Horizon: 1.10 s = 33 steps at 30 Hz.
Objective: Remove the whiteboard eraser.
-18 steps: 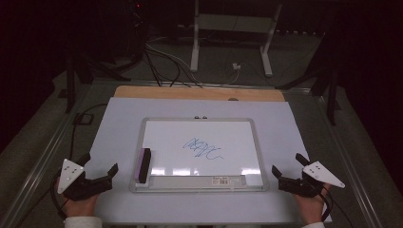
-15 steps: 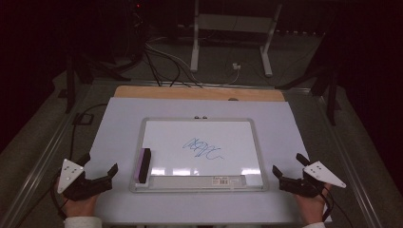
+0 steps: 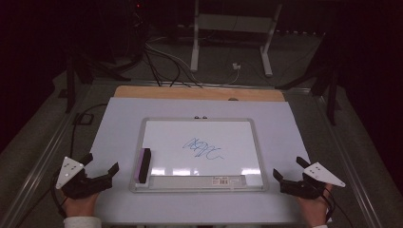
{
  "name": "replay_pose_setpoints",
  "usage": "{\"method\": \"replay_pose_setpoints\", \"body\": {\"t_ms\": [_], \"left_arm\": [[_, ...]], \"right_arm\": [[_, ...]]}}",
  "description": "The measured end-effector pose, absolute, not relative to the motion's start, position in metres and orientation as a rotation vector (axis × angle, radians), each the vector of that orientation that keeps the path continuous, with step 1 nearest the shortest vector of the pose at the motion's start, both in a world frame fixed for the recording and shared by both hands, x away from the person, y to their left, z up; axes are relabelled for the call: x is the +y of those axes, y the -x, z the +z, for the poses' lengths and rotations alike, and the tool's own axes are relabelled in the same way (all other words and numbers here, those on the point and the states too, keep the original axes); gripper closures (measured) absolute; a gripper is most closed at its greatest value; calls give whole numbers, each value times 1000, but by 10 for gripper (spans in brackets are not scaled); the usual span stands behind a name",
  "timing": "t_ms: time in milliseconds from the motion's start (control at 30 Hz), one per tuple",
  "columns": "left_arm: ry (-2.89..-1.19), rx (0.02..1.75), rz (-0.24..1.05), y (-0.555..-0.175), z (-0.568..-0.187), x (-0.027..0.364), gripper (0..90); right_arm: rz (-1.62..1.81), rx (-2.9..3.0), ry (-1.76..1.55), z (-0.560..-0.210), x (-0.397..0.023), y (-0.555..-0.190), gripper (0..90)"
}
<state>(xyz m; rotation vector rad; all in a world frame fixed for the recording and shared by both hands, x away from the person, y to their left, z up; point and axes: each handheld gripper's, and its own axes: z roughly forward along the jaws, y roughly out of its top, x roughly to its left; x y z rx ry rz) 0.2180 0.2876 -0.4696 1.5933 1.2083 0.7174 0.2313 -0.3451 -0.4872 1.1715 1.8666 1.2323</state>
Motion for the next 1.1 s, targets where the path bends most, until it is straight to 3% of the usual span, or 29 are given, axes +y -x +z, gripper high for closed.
{"method": "replay_pose_setpoints", "body": {"t_ms": [1100], "left_arm": [[-1774, 1256, 520, -251, -489, 242, 105]], "right_arm": [[1260, 1843, -1169, -486, -342, -229, 2]]}}
